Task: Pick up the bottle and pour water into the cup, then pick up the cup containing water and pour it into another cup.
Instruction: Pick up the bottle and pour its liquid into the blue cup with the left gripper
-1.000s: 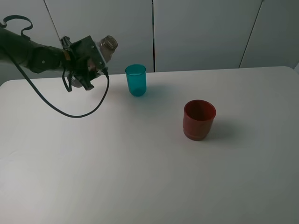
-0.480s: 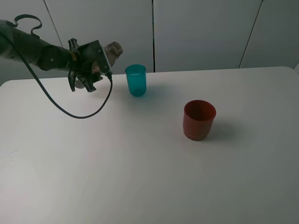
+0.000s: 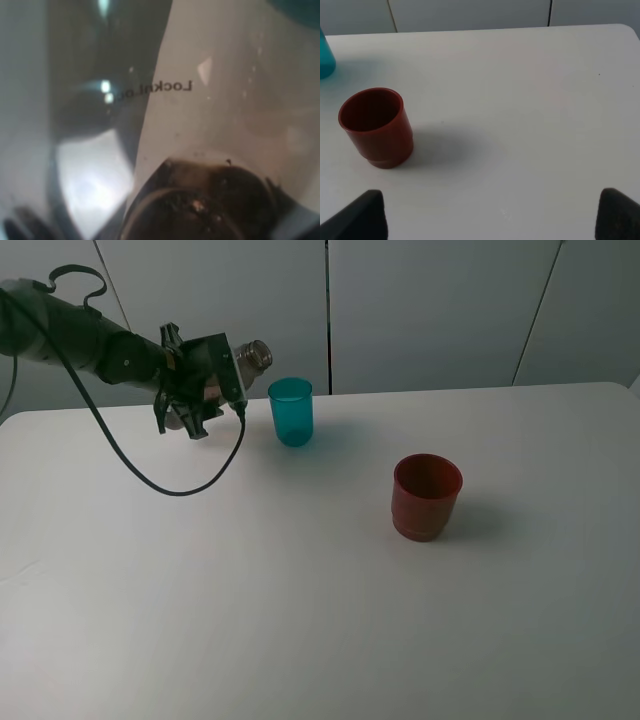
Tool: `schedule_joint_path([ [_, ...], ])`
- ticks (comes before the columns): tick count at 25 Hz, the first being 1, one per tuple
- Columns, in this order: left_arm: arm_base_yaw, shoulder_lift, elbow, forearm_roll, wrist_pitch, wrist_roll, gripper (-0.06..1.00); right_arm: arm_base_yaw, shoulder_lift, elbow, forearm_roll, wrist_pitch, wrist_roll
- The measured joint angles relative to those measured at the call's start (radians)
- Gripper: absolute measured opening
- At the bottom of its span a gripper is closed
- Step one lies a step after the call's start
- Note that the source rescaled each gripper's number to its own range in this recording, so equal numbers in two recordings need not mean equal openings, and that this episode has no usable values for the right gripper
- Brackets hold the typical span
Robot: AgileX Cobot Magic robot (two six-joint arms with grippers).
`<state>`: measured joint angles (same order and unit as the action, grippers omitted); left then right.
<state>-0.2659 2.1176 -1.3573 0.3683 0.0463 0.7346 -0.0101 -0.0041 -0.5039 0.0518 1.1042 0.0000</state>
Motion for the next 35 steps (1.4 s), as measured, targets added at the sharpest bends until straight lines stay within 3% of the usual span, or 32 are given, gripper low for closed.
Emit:
schedule_joint_path([
  [17, -0.002, 0.001, -0.042, 0.126, 0.120, 0.002, 0.03, 0.000, 0.000, 0.000, 0.000, 0.000, 0.000],
  [35, -0.013, 0.016, -0.081, 0.217, 0.155, 0.002, 0.03, 0.000, 0.000, 0.000, 0.000, 0.000, 0.000],
])
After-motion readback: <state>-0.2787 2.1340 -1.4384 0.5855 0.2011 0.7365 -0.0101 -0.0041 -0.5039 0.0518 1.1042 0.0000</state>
